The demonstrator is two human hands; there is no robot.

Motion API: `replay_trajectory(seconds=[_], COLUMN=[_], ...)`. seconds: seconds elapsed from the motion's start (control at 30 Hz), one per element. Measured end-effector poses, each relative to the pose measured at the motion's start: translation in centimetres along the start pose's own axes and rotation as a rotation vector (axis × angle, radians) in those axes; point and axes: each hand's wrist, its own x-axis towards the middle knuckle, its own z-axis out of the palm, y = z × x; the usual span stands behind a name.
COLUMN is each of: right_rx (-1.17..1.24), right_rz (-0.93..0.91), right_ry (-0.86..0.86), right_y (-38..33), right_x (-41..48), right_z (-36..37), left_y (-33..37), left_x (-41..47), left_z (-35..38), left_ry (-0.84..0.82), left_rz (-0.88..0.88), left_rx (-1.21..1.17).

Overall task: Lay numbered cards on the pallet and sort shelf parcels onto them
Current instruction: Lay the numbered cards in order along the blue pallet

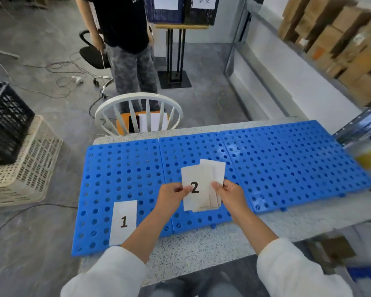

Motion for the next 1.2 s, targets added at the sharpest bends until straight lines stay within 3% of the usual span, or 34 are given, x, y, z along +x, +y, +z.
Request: replay_trajectory(seconds=[0.27, 0.53, 1.03, 1.2], right_rx=[-0.038, 0.007, 0.013, 0.045], right_rz=[0.035, 0.022, 0.059, 0.047], right_ry=[0.242, 0.279, 0.254, 0.242], right_y=[2.0, 2.1, 3.6, 3.2], right_x=[0.5, 0.3, 0.0, 0.1], right_z=[-5.7, -9.7, -10.7, -10.4], left_y=[-1.8, -3.2, -4.5, -3.9], left_x=[0.5, 1.0, 2.4, 2.5], left_z=[3.3, 6.3, 7.8, 7.0], left_ry=[-0.037, -0.046, -0.013, 0.1], left_rz=[-0.187, -0.233, -0.24, -0.182], left_rx=[-0.144, 0.029, 0.32, 0.336])
